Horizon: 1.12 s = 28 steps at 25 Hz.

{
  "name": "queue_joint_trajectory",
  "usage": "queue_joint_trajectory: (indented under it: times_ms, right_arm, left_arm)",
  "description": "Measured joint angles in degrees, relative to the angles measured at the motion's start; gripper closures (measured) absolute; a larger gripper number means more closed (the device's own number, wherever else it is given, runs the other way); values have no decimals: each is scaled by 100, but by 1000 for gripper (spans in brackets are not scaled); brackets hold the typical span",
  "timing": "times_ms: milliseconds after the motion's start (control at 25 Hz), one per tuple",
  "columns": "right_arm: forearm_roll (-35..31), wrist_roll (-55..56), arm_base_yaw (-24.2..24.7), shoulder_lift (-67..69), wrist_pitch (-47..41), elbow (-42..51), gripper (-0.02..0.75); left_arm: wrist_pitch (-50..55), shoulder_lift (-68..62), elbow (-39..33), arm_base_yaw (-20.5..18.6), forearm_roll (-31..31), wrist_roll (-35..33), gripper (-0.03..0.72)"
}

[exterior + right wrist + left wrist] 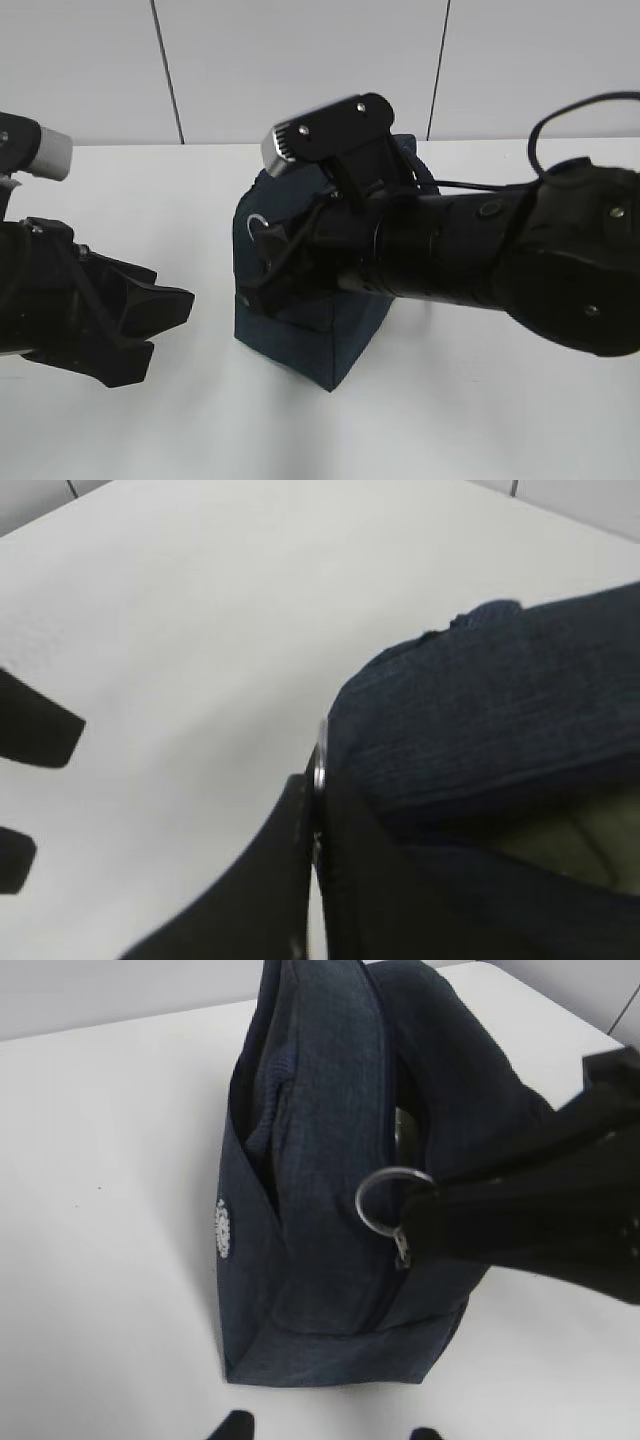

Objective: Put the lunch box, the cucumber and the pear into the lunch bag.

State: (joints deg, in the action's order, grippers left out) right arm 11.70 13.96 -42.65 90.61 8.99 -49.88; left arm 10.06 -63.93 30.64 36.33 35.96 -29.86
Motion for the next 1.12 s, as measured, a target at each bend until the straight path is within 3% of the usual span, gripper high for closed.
queue_joint_trajectory:
  times_ms: [280,440,720,880,1040,1120]
  right_arm:
    - [24,-151,0,-281,-629,-181,738]
    - [37,-180,0,-332,-802,-190,738]
    - [37,-193,0,-345,-825,-190,738]
    - [37,-193,0,-345,-850,-190,738]
    - [37,-201,0,-345,-899,-190,738]
    - [37,-201,0,-345,-899,-190,738]
  left_arm:
    - [31,0,0,-105,426,0,403]
    - [534,0,164,-126,493,-21,448]
    - [1388,0,673,-233,1854,-1241,457]
    - [2030,0,727,-1001,2862,-2137,454]
    - [3081,-199,731,-2263,3892,-3355,451]
    - [3456,-429,761,-2750,4076,-4064,450]
